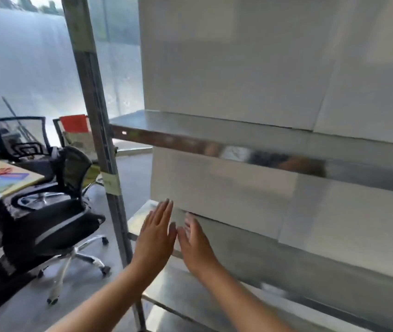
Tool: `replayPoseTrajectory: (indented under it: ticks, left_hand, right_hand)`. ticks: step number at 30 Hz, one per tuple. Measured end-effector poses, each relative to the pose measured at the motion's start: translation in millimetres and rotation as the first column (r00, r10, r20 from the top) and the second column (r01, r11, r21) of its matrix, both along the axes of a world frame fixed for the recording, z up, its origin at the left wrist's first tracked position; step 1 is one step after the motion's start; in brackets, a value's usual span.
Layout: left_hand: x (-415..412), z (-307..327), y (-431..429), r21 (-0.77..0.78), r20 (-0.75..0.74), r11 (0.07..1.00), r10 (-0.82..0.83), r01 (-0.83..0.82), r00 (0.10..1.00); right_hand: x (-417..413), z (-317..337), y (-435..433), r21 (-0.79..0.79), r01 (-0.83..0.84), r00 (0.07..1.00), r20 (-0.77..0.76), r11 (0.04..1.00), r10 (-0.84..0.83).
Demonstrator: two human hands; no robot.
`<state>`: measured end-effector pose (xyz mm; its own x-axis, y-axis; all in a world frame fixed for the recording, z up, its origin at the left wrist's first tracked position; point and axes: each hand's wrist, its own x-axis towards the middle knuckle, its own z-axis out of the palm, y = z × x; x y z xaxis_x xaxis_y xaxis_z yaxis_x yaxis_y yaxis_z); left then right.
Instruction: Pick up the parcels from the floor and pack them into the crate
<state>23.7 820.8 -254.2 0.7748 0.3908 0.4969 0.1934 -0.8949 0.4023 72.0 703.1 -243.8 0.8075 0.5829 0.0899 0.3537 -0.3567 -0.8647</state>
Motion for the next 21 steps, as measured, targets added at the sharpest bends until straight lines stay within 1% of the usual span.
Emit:
replayPoseTrajectory:
  ticks: [2,4,6,9,13,16,18,21]
  left_hand:
    - [8.2,51.4,-18.3,0.081,0.031,0.996,-0.026,0.023,0.999]
    - [14.3,96.7,-45.8,0.133,0.120,0.991,-0.050,0.034,0.992]
    - [20.5,138.6,-79.8,0.162,0.190,0.985,-0.089,0.058,0.978]
    - [31.5,188.9,-141.1,0.223,0.233,0.967,-0.172,0.120,0.957]
    - [37.4,238.8,-243.6,0.259,0.289,0.941,-0.292,0.219,0.912]
    - [36.3,261.5,-332.2,0.279,0.311,0.919,-0.359,0.276,0.880]
    - [37.3,271.9,-396.0,0.276,0.305,0.905,-0.402,0.323,0.863]
    - [32.7,282.7,-495.6,0.318,0.300,0.869,-0.473,0.380,0.829]
  right_hand:
    - [7.9,42.6,-29.9,-0.026,0.051,0.993,0.107,0.998,-0.048]
    - [19.2,84.4,-65.5,-0.043,0.104,0.970,0.227,0.994,-0.092]
    - [27.8,128.9,-105.6,-0.005,0.156,0.934,0.325,0.988,-0.146]
    - [30.0,187.2,-171.8,0.053,0.245,0.871,0.427,0.968,-0.243]
    - [14.5,243.6,-269.8,0.101,0.362,0.702,0.625,0.927,-0.342]
    - [-2.4,269.2,-358.0,0.128,0.470,0.571,0.710,0.873,-0.412]
    - [-11.5,280.3,-425.6,0.145,0.564,0.496,0.728,0.813,-0.474]
    - [-32.3,293.5,-532.0,0.150,0.713,0.367,0.752,0.685,-0.547]
